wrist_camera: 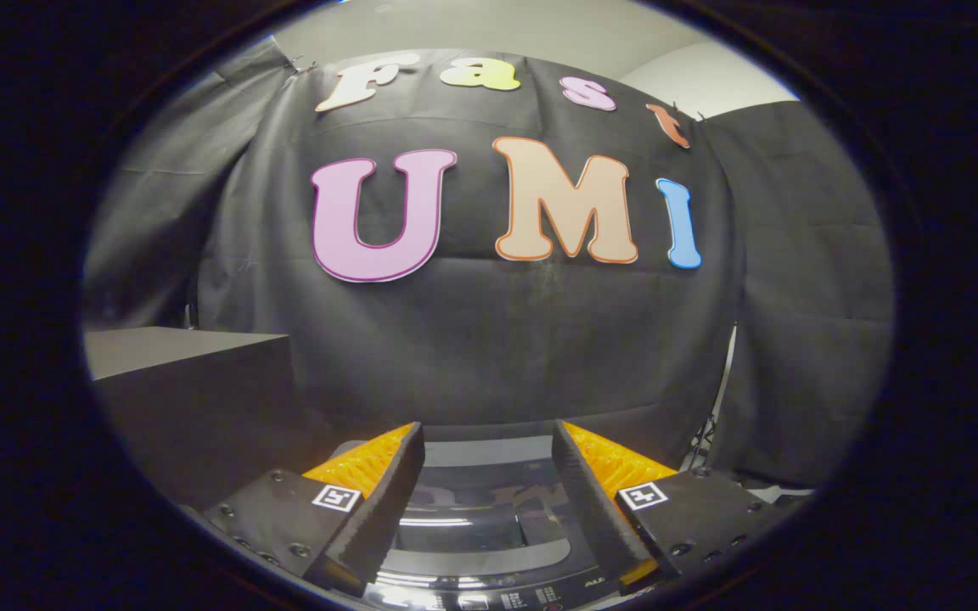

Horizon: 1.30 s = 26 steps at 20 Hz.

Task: Put the clothes into the washing machine and then close the washing machine lid.

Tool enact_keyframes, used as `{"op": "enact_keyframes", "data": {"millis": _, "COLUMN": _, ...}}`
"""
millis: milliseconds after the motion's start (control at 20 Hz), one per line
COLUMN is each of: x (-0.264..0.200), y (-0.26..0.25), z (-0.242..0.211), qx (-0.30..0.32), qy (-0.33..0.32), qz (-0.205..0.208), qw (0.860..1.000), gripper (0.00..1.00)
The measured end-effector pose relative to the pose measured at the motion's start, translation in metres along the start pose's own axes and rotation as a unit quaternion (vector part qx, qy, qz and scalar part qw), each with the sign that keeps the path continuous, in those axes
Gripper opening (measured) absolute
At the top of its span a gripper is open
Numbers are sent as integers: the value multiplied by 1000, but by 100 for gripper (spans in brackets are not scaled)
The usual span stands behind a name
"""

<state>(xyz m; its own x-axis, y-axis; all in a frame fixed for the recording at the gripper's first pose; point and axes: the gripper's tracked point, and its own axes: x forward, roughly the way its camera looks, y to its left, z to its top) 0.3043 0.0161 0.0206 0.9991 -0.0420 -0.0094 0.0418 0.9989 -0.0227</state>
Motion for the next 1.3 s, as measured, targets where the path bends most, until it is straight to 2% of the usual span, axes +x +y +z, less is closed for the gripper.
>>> {"op": "enact_keyframes", "data": {"millis": 400, "x": -57, "y": 5, "z": 6, "qx": -49, "qy": 27, "qz": 23, "qw": 998, "gripper": 97}}
{"op": "enact_keyframes", "data": {"millis": 650, "x": -101, "y": 11, "z": -6, "qx": -46, "qy": 36, "qz": 44, "qw": 997, "gripper": 97}}
{"op": "enact_keyframes", "data": {"millis": 900, "x": -130, "y": 14, "z": -12, "qx": -9, "qy": 21, "qz": 56, "qw": 998, "gripper": 97}}
{"op": "enact_keyframes", "data": {"millis": 1100, "x": -142, "y": 16, "z": 3, "qx": -64, "qy": 3, "qz": 68, "qw": 996, "gripper": 97}}
{"op": "enact_keyframes", "data": {"millis": 1150, "x": -144, "y": 24, "z": 7, "qx": -76, "qy": -7, "qz": 86, "qw": 993, "gripper": 97}}
{"op": "enact_keyframes", "data": {"millis": 1250, "x": -144, "y": 37, "z": 11, "qx": -85, "qy": -16, "qz": 113, "qw": 990, "gripper": 97}}
{"op": "enact_keyframes", "data": {"millis": 1300, "x": -144, "y": 39, "z": 12, "qx": -73, "qy": -24, "qz": 109, "qw": 991, "gripper": 97}}
